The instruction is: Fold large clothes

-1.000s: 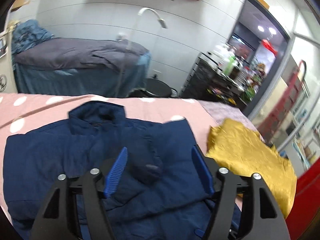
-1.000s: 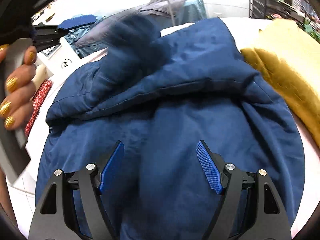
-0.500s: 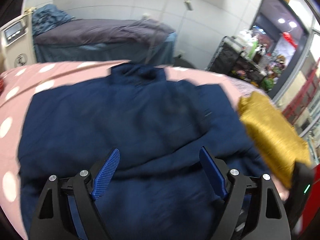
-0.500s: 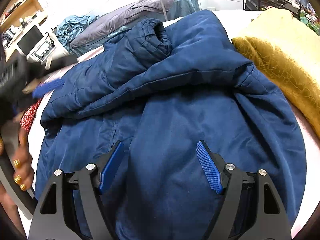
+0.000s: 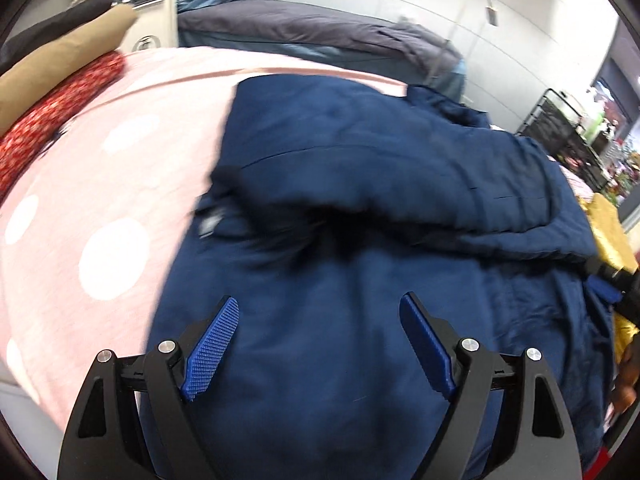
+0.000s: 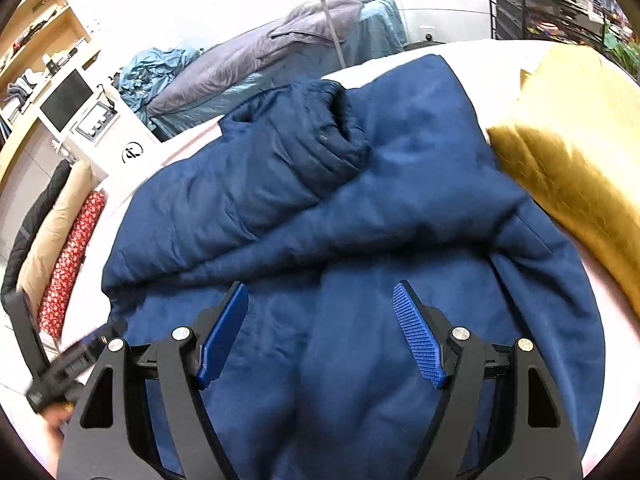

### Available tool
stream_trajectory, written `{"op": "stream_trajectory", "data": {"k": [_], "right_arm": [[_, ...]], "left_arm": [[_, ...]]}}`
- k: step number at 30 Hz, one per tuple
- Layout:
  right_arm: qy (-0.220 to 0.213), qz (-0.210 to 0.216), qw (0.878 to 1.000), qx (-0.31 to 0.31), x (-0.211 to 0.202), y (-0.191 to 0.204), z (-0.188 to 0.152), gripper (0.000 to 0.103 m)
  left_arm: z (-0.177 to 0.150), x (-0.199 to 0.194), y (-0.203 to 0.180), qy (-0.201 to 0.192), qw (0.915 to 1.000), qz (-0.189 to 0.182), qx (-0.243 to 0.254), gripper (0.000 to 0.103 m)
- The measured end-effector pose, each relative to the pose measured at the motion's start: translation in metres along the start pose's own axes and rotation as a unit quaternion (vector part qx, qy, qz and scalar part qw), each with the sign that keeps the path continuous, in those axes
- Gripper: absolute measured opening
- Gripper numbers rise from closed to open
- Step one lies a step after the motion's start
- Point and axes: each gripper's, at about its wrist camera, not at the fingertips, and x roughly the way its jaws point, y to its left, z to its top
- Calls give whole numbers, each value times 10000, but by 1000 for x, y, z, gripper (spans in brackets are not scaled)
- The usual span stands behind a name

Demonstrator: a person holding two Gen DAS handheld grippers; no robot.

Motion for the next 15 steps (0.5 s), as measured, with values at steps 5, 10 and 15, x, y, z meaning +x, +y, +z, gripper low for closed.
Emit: {"op": "stream_trajectory", "data": {"k": [5,10,15], "right_arm": [[244,-63,9997,-49,9,-2,-14,75],[525,-496,9971,-220,16,-20,-45,75],[702,-781,9911,-822,9,-22,-73,75]], "left_arm": [[-12,-5,35,59,9998,38,-181,81],[-22,-6,47,140,9999,50,-69,82],[-35,-4,36,253,9981,268,491,88]]}}
